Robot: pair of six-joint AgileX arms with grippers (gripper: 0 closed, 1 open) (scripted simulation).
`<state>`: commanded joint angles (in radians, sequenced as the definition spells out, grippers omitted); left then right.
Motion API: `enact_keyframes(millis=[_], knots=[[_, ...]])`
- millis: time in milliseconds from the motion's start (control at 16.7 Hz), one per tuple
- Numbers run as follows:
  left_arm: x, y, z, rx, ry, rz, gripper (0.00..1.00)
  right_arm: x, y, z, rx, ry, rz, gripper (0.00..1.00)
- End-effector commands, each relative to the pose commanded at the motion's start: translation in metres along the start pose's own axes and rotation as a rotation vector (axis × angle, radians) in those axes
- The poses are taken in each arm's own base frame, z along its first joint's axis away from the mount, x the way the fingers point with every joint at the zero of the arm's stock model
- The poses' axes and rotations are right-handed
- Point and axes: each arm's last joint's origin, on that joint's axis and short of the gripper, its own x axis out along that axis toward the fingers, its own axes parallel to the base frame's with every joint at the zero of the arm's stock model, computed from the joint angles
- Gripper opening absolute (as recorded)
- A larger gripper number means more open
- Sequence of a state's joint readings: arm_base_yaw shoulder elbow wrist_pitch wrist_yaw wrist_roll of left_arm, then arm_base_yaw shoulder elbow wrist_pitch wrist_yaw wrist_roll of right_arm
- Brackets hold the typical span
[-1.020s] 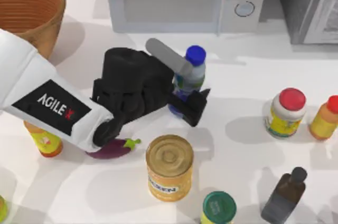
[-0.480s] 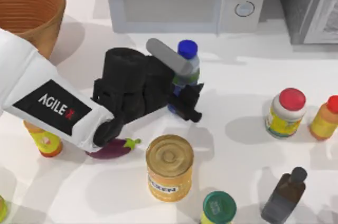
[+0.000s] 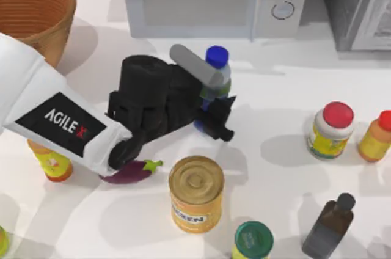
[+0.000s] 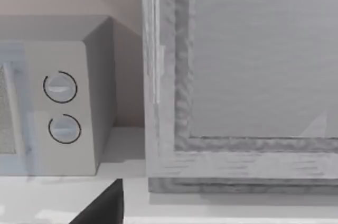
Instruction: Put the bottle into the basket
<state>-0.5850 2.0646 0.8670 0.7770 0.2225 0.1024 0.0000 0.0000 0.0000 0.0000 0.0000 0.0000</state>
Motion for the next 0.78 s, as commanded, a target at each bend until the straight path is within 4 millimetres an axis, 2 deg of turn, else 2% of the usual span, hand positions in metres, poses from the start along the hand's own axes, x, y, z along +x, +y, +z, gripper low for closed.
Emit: enact_keyframes(millis=[240, 360, 540, 780], knots=[[-0.001, 0.001, 0.0, 0.0, 0.001, 0.004, 0.0, 0.0, 0.0, 0.0, 0.0, 0.0, 0.0, 1.0], [-0.006, 0.01, 0.008, -0.012, -0.001, 0.044, 0.0, 0.0, 0.0, 0.0, 0.0, 0.0, 0.0, 1.0], [-0.026, 0.036, 0.04, -0.041, -0.035, 0.142, 0.0, 0.0, 0.0, 0.0, 0.0, 0.0, 0.0, 1.0], [-0.069, 0.082, 0.084, -0.085, -0.101, 0.288, 0.0, 0.0, 0.0, 0.0, 0.0, 0.0, 0.0, 1.0]])
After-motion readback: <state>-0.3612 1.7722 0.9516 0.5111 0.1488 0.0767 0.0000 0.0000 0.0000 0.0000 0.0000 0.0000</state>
